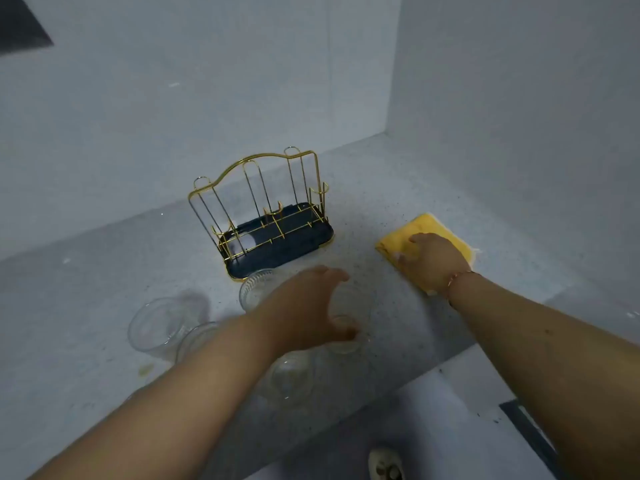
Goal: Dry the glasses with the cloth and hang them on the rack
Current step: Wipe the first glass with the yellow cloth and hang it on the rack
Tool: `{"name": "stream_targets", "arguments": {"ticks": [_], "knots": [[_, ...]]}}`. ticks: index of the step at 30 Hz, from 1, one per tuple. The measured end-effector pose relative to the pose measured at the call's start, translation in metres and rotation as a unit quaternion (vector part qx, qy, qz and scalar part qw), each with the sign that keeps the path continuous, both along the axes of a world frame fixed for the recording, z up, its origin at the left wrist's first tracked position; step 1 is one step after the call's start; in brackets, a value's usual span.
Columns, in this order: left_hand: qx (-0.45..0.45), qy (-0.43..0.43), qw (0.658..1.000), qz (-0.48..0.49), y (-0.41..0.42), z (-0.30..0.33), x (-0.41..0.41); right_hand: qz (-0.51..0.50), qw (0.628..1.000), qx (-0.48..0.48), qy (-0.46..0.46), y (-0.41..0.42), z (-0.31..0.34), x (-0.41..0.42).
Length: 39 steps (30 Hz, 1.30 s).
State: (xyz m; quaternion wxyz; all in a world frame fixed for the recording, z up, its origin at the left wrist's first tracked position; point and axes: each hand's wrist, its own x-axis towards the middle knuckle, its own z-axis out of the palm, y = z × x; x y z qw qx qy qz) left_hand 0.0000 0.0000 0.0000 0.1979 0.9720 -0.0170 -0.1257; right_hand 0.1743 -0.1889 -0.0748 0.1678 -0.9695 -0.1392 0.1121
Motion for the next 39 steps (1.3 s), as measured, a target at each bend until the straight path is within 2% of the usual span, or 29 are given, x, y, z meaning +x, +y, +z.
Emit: {"name": "stream_targets", "arguments": {"ticks": [3,9,16,18,21,23,24,26,27,28,31,34,35,37,38,39], "knots": [[0.030,0.009,0.999,-0.015,-0.005,-0.005,-0.001,0.008,0.999,-0.051,-0.001,0.003,-0.012,0.001],[0.081,0.011,0.997,-0.004,-0.012,-0.013,0.003,-0.003,0.995,-0.087,-0.052,0.006,-0.029,0.003],[0.081,0.015,0.996,0.030,-0.017,-0.019,0.005,0.009,0.992,-0.107,-0.071,0.002,-0.036,0.020],[0.071,0.006,0.997,0.037,-0.016,-0.019,0.005,-0.005,0.997,-0.057,-0.058,-0.002,-0.027,0.022],[0.000,-0.027,0.994,0.106,-0.008,-0.015,0.006,-0.061,0.994,0.092,-0.018,-0.012,0.000,0.013],[-0.069,-0.074,0.979,0.174,-0.002,-0.004,0.009,-0.125,0.959,0.250,0.036,-0.019,0.023,-0.009],[-0.108,-0.102,0.967,0.209,0.001,0.003,0.011,-0.164,0.911,0.369,0.088,-0.020,0.035,-0.025],[-0.201,-0.149,0.928,0.275,0.002,0.018,0.014,-0.220,0.734,0.603,0.222,-0.015,0.058,-0.070],[-0.243,-0.165,0.908,0.299,-0.001,0.026,0.015,-0.212,0.660,0.671,0.263,-0.008,0.066,-0.092],[-0.276,-0.176,0.892,0.312,-0.004,0.030,0.014,-0.186,0.624,0.708,0.276,0.002,0.070,-0.110],[-0.335,-0.190,0.874,0.296,-0.015,0.043,0.009,-0.130,0.603,0.745,0.254,0.027,0.077,-0.132],[-0.378,-0.187,0.864,0.275,-0.014,0.059,0.006,-0.144,0.523,0.768,0.342,0.029,0.089,-0.127],[-0.393,-0.188,0.855,0.280,-0.012,0.063,0.006,-0.130,0.520,0.763,0.361,0.028,0.093,-0.126],[-0.456,-0.191,0.812,0.309,-0.009,0.067,0.007,-0.084,0.549,0.753,0.352,0.031,0.099,-0.127],[-0.500,-0.195,0.777,0.329,-0.009,0.070,0.006,-0.056,0.581,0.747,0.317,0.035,0.103,-0.131],[-0.538,-0.196,0.742,0.349,-0.010,0.073,0.005,-0.026,0.631,0.731,0.259,0.038,0.106,-0.136]]}}
